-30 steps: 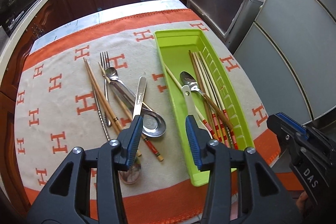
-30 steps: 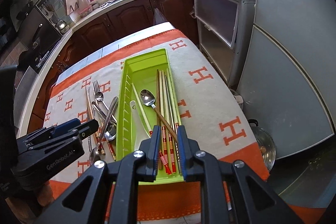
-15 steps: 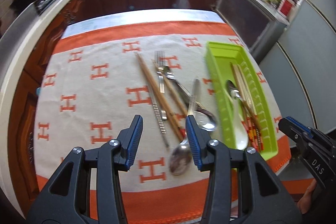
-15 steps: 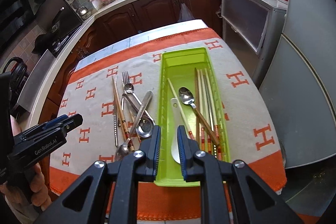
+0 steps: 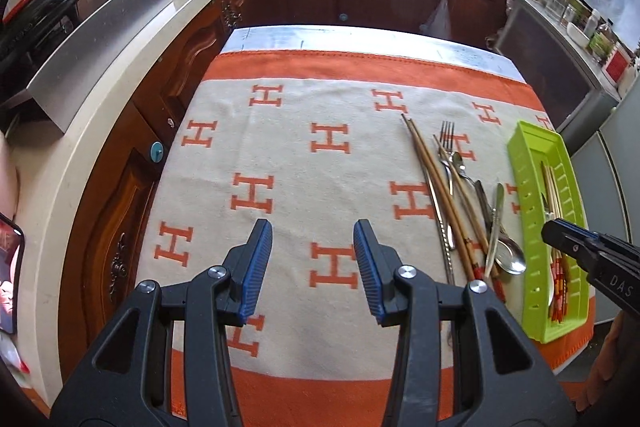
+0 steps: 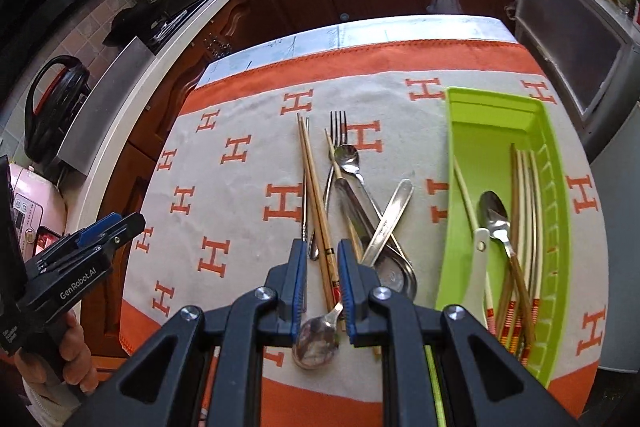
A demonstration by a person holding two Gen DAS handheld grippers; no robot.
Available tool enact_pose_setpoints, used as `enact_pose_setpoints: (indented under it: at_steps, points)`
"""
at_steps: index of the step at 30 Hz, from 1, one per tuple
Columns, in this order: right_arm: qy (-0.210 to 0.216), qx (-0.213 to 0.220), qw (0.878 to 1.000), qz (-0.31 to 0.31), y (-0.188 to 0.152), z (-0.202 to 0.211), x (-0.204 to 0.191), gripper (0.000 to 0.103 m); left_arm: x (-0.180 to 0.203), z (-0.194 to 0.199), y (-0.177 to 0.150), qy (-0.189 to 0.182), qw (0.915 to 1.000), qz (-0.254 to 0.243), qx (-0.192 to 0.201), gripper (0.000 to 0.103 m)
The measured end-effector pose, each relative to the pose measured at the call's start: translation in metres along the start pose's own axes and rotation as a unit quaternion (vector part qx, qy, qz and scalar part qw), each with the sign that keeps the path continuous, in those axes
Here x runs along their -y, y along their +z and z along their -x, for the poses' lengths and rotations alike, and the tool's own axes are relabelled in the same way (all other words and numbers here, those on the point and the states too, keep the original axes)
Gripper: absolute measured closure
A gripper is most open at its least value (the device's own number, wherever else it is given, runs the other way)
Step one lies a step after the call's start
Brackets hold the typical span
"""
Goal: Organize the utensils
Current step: 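Withdraw both tools from the tray back over the utensil pile, then grasp a plain wooden chopstick from the pile with the right tool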
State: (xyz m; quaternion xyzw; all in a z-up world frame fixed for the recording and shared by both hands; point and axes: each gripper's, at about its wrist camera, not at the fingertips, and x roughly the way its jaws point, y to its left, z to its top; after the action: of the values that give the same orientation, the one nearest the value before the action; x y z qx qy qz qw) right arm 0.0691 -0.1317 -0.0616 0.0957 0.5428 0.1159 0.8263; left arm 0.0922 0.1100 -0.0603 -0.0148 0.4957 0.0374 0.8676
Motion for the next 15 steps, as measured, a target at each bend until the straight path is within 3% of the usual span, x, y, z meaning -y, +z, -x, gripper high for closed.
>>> enact_pose_setpoints:
  at_steps: [7,15]
  points:
    - [0.025,-0.062,0.998,0.020,0.009,-0.056,-0.005,0.087,0.000,-0.042,0.003,-0.001,0.9995,0.010,-0.031,0.064]
    - [0.006,-0.091,0.995,0.029,0.007,-0.092,0.000,0.090,0.013,-0.068,-0.001,-0.028,0.9984,0.004,-0.049,0.064]
